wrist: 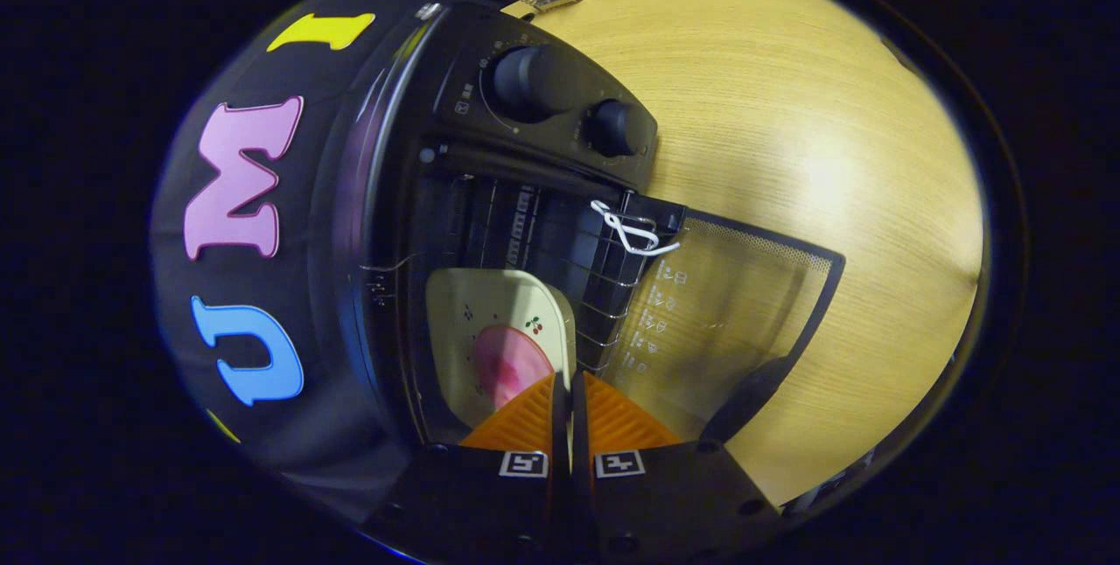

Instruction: Open the toaster oven, put the food inside, and close the toaster oven door.

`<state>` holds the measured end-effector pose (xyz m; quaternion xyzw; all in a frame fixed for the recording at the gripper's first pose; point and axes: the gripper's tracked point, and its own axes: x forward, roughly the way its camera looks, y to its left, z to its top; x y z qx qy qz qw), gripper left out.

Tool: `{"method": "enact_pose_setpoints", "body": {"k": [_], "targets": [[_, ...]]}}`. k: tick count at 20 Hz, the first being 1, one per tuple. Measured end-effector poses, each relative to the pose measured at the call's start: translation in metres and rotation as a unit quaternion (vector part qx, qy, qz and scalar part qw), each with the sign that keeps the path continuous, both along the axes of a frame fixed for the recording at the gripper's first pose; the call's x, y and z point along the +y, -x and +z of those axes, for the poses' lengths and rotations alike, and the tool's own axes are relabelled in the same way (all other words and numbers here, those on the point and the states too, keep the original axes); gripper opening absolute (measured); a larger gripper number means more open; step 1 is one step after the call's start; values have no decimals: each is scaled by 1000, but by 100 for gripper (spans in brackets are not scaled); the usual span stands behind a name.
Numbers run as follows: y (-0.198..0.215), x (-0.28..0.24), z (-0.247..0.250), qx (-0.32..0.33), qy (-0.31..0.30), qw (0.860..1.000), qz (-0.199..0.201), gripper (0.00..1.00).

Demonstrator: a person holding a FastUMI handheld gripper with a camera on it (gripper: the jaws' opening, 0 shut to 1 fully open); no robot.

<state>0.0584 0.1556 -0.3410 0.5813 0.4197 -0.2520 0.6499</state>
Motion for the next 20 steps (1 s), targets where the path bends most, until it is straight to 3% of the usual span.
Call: {"method": "enact_pose_setpoints", "body": {"k": [4, 8, 10, 12, 15, 16, 18, 19, 20], "targets": [[-4, 1, -6, 13, 8, 1000, -25, 5], [-12, 4, -7, -7, -25, 998, -65, 7], [-10, -6, 1, -20, -37, 995, -87, 13], [-16, 0, 0, -32, -36, 994, -93, 30], [-4, 3, 15, -46, -26, 998, -43, 56], [2, 0, 19, -51, -8, 999, -17, 60], [16, -16, 25, -67, 56, 996, 37, 68], [21, -23, 29, -77, 82, 992, 63, 80], [25, -30, 29, -83, 104, 987, 86, 85]]}}
